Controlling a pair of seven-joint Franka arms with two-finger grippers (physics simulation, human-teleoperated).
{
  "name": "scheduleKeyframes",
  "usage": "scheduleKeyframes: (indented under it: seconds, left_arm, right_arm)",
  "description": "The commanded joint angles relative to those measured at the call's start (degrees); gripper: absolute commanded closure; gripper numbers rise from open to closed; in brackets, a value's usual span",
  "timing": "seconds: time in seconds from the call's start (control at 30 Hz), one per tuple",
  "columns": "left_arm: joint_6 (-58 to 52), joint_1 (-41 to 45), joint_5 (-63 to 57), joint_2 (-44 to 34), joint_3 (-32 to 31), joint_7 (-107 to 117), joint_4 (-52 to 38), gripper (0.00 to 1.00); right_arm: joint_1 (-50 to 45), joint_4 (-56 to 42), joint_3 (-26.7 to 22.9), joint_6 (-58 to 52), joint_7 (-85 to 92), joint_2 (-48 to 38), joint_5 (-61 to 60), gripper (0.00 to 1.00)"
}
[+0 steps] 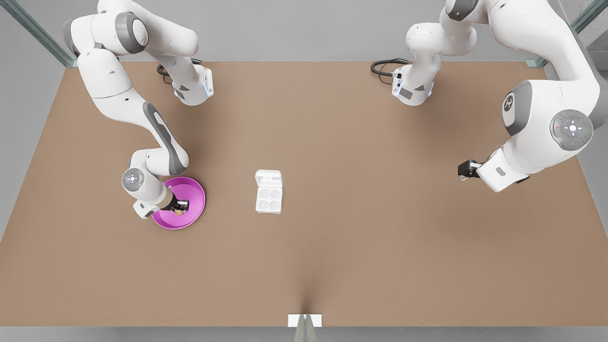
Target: Pack egg into the box and close the box lid
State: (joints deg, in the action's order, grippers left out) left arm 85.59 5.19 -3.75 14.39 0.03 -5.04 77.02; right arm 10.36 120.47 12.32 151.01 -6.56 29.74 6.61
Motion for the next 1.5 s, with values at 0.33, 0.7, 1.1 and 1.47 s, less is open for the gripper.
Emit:
scheduleKeyframes:
  seconds: [0.33,0.7,1.1,1.47]
  left_arm:
    - [-0.2,0.0,0.0,-0.1,0.0,0.0,0.0,0.0]
    - [-0.2,0.0,0.0,0.2,0.0,0.0,0.0,0.0]
    - [0.0,0.0,0.0,0.5,0.0,0.1,0.0,0.0]
    - [0.0,0.1,0.0,0.7,0.0,0.1,0.0,0.0]
  right_arm:
    - [-4.5,-19.3,3.8,-12.5,0.1,0.0,0.7,0.59]
    - [-17.1,-45.9,3.5,-23.6,-8.7,16.5,-9.5,0.58]
    - [-18.6,-30.6,8.5,-14.7,-16.2,10.8,-12.8,0.59]
    - [-18.4,-21.2,9.5,-8.2,-16.8,6.1,-12.8,0.59]
